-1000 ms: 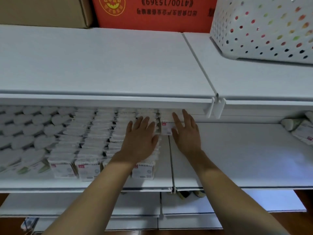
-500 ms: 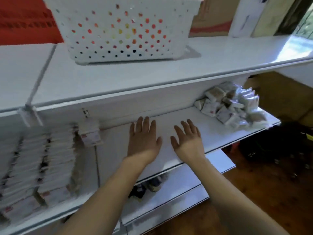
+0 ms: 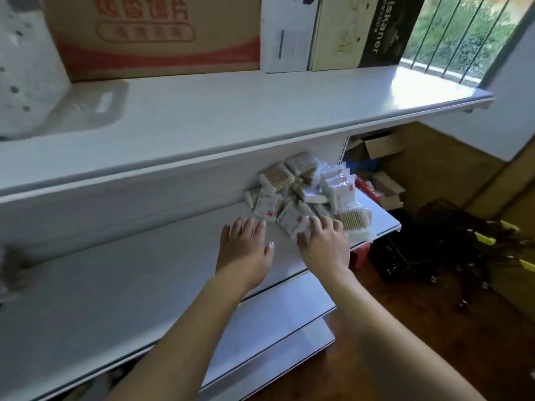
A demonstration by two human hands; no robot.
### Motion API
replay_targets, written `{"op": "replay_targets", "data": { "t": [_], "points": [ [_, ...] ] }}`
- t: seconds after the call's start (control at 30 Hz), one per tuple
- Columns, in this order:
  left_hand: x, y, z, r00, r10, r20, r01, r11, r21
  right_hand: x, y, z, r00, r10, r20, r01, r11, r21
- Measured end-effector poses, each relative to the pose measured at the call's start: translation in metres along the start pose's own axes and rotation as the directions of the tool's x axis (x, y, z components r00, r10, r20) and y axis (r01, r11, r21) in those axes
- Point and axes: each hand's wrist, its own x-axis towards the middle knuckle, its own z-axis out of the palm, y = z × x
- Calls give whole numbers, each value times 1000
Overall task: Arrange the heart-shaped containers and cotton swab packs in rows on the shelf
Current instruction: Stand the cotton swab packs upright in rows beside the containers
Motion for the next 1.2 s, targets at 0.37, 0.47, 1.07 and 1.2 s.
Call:
{"op": "replay_targets", "data": {
  "t": [0.37, 0.47, 1.07, 1.2],
  "points": [
    [73, 26, 36, 991, -131, -36, 116, 956, -269, 39, 4, 39, 970, 127, -206, -67, 959, 274],
    [91, 39, 38, 946, -305, 114, 308, 728, -613, 35, 10, 32, 966, 97, -239, 30, 878, 477],
    [81, 129, 56, 668, -742, 55, 153, 65, -986, 65, 145, 13, 988, 36, 149, -45, 997, 56],
    [81, 154, 64, 679, -733, 43, 210, 138, -968, 64, 153, 17, 1000, -18, 12, 14, 968, 252]
  ]
}}
